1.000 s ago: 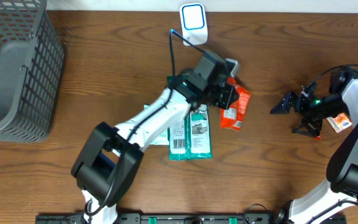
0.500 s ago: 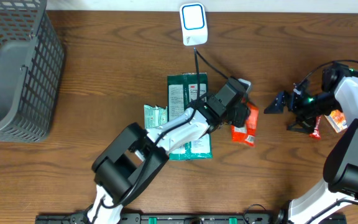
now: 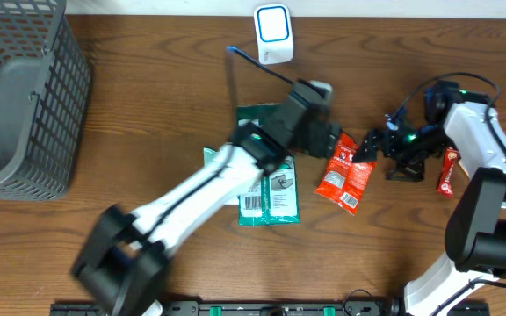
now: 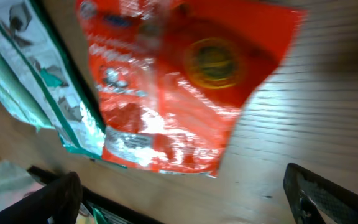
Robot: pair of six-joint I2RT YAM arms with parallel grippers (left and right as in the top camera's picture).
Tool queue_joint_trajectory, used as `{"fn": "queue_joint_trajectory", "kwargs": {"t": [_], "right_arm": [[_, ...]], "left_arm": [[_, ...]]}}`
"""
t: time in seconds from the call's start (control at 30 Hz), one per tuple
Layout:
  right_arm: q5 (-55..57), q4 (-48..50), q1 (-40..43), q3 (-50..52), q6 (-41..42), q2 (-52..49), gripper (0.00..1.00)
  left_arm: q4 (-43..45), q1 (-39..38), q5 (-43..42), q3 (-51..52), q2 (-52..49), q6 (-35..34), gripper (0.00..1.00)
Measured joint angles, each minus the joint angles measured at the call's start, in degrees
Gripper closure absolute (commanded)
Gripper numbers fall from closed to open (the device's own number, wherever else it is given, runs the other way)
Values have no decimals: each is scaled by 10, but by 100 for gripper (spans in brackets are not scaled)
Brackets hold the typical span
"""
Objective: Scan the item barcode
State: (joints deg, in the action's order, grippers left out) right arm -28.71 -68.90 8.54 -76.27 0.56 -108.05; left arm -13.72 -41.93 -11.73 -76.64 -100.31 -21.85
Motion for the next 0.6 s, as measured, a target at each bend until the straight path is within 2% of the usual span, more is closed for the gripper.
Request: {"fn": "queue_joint_trajectory", "kwargs": {"t": [0.17, 0.37, 0.43, 0.47, 0.5, 0.57, 0.6], "right_arm": [[-18, 6, -50, 0, 0, 0, 1], [-67, 58, -114, 0, 0, 0, 1], [-86, 90, -130, -1, 1, 0, 1], [-94, 100, -138, -1, 1, 0, 26], [-103, 104, -146, -1, 1, 0, 41], [-111, 118, -157, -1, 1, 0, 78], [-111, 127, -160, -1, 1, 0, 86]], "left_arm": [[-148, 76, 2, -5, 67, -2, 43], [-284, 166, 5, -5, 70, 17, 89], [-308, 187, 6, -5, 70, 32, 92], [-316, 195, 6, -5, 70, 38, 93], [-324, 200, 6, -5, 70, 44, 92], [-325, 203, 5, -3, 70, 53, 92], [-325, 203, 5, 0, 70, 56, 92]]}}
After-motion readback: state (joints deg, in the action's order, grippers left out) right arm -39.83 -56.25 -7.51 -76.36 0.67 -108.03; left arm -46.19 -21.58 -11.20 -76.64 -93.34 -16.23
